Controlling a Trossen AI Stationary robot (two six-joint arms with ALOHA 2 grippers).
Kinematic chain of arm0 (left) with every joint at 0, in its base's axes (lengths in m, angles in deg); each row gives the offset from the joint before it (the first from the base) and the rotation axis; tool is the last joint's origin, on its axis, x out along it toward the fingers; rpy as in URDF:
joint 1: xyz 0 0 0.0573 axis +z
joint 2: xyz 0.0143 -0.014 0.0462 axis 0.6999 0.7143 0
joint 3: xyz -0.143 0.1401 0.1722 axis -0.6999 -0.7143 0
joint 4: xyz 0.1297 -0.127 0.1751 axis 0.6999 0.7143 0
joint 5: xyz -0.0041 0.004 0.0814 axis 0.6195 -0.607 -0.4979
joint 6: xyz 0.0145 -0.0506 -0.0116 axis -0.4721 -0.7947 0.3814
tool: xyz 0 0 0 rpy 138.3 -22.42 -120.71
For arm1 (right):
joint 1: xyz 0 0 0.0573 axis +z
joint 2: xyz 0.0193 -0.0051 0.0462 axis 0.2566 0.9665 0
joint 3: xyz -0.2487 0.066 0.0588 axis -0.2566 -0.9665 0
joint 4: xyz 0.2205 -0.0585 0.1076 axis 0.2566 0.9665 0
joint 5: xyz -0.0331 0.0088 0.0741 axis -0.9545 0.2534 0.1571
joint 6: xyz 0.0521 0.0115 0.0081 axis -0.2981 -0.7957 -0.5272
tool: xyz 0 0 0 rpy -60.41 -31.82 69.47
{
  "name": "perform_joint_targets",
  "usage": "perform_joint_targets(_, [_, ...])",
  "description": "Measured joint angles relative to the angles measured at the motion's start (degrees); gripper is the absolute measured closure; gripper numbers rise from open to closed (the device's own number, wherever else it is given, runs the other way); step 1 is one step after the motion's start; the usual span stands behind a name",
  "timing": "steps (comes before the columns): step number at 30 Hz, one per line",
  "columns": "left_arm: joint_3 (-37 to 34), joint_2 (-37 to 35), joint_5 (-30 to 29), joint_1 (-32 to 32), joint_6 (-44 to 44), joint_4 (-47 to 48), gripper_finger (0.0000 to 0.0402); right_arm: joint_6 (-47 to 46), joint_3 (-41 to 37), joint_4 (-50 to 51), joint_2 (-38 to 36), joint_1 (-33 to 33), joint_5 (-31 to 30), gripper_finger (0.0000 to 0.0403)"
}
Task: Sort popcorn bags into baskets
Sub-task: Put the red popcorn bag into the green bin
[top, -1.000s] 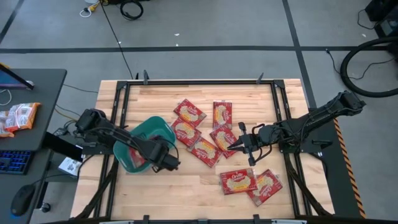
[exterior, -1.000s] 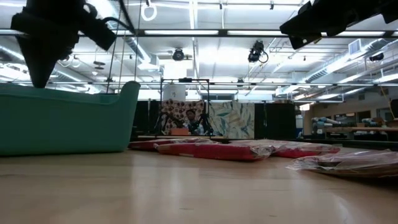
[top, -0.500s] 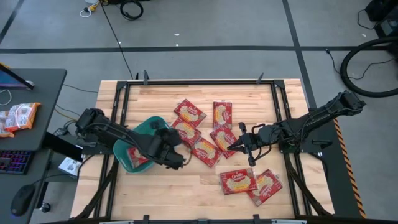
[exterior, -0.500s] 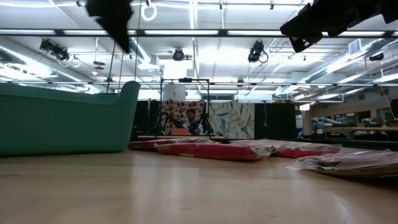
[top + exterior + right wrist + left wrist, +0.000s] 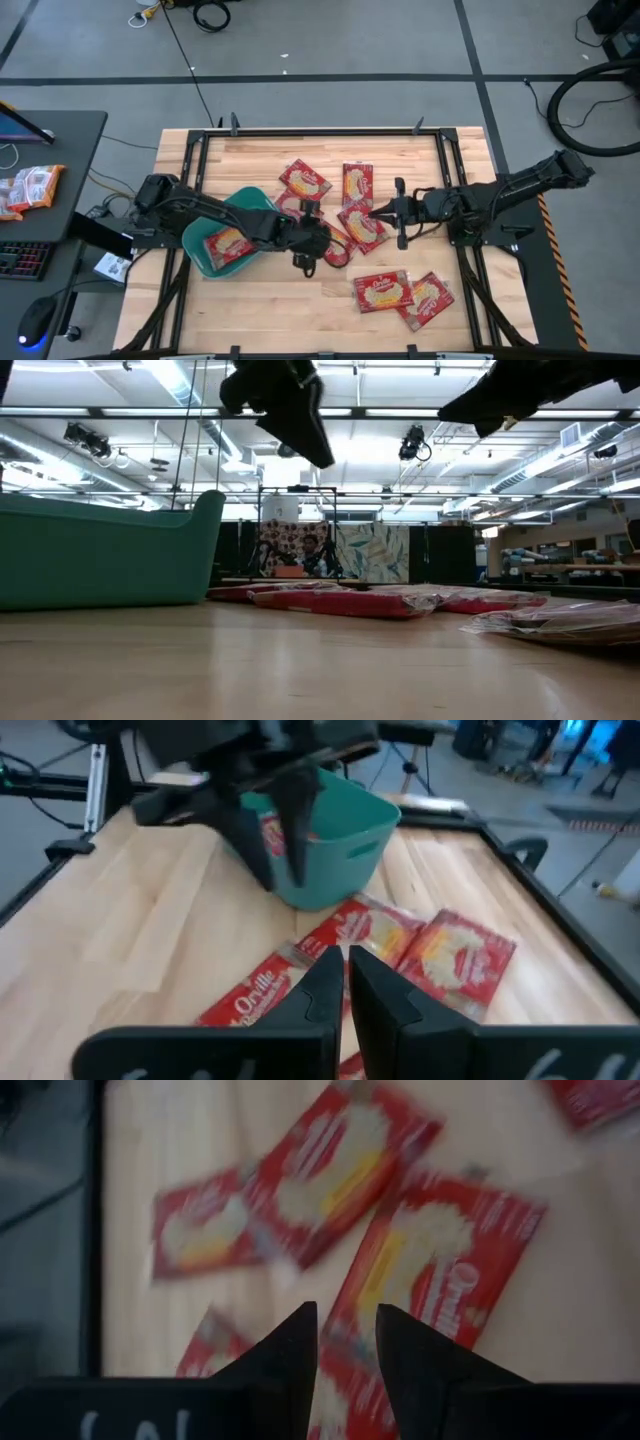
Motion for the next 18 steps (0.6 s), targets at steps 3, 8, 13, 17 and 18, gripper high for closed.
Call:
perform_joint_targets(3, [0.04,2.34,4.36,0.84,3.43,-3.17,0.0292,-3.64,0.0,1.51,0.2,-0.84,1.79,0.0376])
perform_joint_targets(8, [0.04,7.33,9.34,1.44,4.45,-5.13,0.0292,-8.13,-0.03,4.46,0.29,-0.97,0.89,0.0376])
perform_joint_targets(13, [-0.04,10.81,11.75,0.87,4.9,-4.14,0.0292,-11.5,-0.02,4.93,0.62,-0.97,-1.64,0.0376])
perform_joint_targets(17, [-0.02,12.8,11.68,-0.03,4.35,-2.16,0.0292,-14.37,-0.02,4.65,1.8,-0.72,-2.96,0.0376])
perform_joint_targets(18, [-0.02,13.15,10.87,-0.34,4.03,-2.22,0.029,-15.02,-0.02,4.57,2.25,-0.53,-3.11,0.0376])
